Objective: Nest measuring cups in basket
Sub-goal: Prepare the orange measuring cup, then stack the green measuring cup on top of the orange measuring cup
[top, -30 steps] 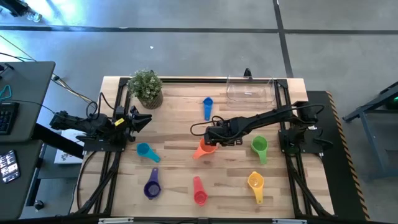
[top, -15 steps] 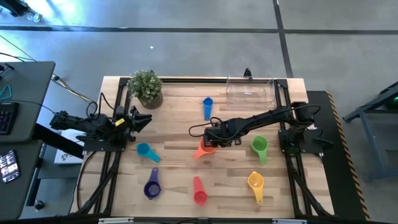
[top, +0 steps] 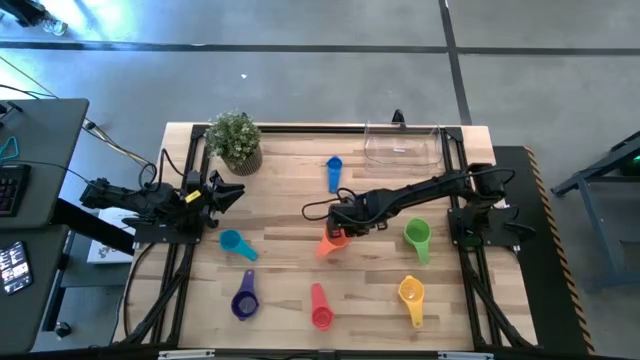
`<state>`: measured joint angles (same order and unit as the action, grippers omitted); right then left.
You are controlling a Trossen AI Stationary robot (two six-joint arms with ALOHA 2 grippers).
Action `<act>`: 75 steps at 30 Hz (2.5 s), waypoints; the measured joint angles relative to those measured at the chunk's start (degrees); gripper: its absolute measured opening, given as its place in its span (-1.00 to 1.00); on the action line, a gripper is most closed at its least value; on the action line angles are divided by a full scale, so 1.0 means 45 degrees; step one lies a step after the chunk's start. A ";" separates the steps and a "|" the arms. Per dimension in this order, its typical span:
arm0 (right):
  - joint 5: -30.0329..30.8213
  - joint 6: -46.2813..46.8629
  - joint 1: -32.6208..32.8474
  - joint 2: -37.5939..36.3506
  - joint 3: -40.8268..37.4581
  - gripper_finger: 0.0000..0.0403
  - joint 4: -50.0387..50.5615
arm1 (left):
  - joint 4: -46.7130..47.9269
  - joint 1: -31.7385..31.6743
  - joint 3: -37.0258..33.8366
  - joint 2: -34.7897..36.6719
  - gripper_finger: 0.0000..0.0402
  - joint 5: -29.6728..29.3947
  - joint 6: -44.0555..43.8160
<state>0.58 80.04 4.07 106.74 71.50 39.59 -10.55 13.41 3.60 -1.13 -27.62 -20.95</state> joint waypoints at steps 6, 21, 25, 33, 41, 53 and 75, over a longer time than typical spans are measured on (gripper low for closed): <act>-0.0397 -0.2341 -0.0358 -0.0058 0.0076 -0.98 0.0061 | 0.0041 0.0000 0.0000 0.0004 -0.55 0.0000 0.0005; 0.0773 -1.2234 -0.1386 -0.0062 0.2171 -0.98 0.2303 | 0.0114 0.0000 0.0000 0.0003 -0.55 -0.0005 0.0005; 0.0624 -1.3696 -0.1416 0.0044 0.2171 -0.98 0.2302 | 0.0117 0.0000 0.0000 0.0005 -0.55 -0.0005 0.0001; -0.0389 -1.5569 -0.1406 0.0275 0.2176 -0.98 0.2096 | 0.0153 0.0005 0.0000 0.0004 -0.55 -0.0005 0.0002; -0.0871 -1.5706 -0.1377 0.0982 0.2176 -0.98 0.2084 | 0.0206 0.0003 0.0000 0.0000 -0.55 -0.0015 -0.0004; -0.1270 -1.5783 -0.1372 0.1054 0.2171 -0.99 0.2072 | 0.0209 0.0004 0.0000 0.0004 -0.55 -0.0010 -0.0003; -0.0670 -1.4380 -0.1406 0.0913 0.2583 -0.64 0.2793 | 0.0457 0.0002 0.0000 0.0000 -0.55 0.0000 -0.1070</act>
<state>-2.44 15.33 -2.26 110.85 83.13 52.16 -8.49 13.42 3.60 -1.13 -27.62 -25.77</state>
